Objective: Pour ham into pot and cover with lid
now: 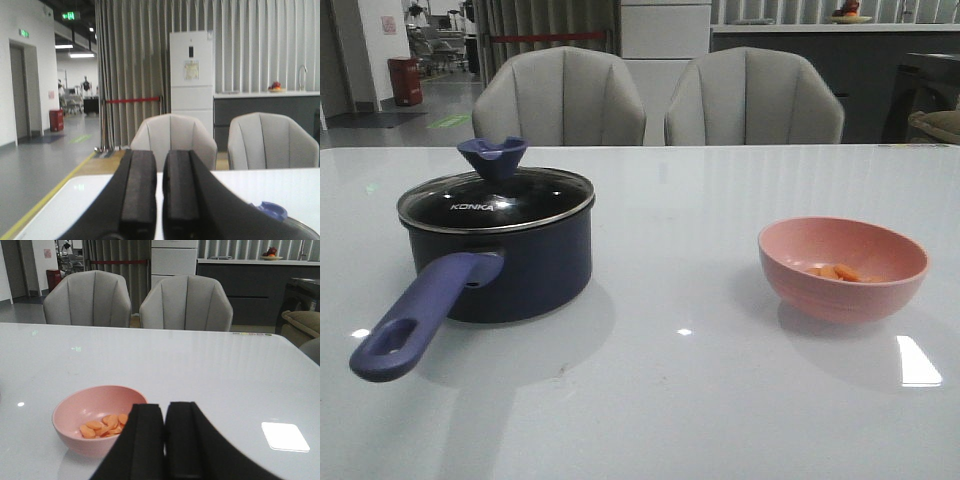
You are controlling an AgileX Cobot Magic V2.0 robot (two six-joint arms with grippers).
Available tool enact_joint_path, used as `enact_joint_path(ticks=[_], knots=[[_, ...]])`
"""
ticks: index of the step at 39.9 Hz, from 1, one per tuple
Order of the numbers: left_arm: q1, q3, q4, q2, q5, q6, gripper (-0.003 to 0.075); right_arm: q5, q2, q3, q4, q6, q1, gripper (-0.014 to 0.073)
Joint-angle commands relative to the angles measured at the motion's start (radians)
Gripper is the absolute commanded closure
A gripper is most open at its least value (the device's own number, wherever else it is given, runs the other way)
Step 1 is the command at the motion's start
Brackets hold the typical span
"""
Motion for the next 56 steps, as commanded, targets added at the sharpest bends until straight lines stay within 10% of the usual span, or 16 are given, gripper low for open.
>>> enact_joint_path(ticks=[1,23,37,56], knots=[[-0.002,-0.119,-0.009,0.071,0.101,-0.004,0.0589,-0.078,-0.018,-0.005,-0.015,-0.005,-0.005,0.0435],[-0.014,-0.179,-0.087,0.171,0.265,-0.004,0.0572,-0.078,-0.018,-0.005,-0.015,-0.005,-0.005,0.0435],[-0.014,-0.179,-0.079,0.240,0.308,-0.004,0.0130,-0.078,-0.018,-0.005,-0.015,-0.005,-0.005,0.0435],[-0.052,-0.487,-0.137,0.721,0.438,-0.004,0.0113,-0.078,-0.018,-0.005,-0.015,-0.005,-0.005,0.0435]])
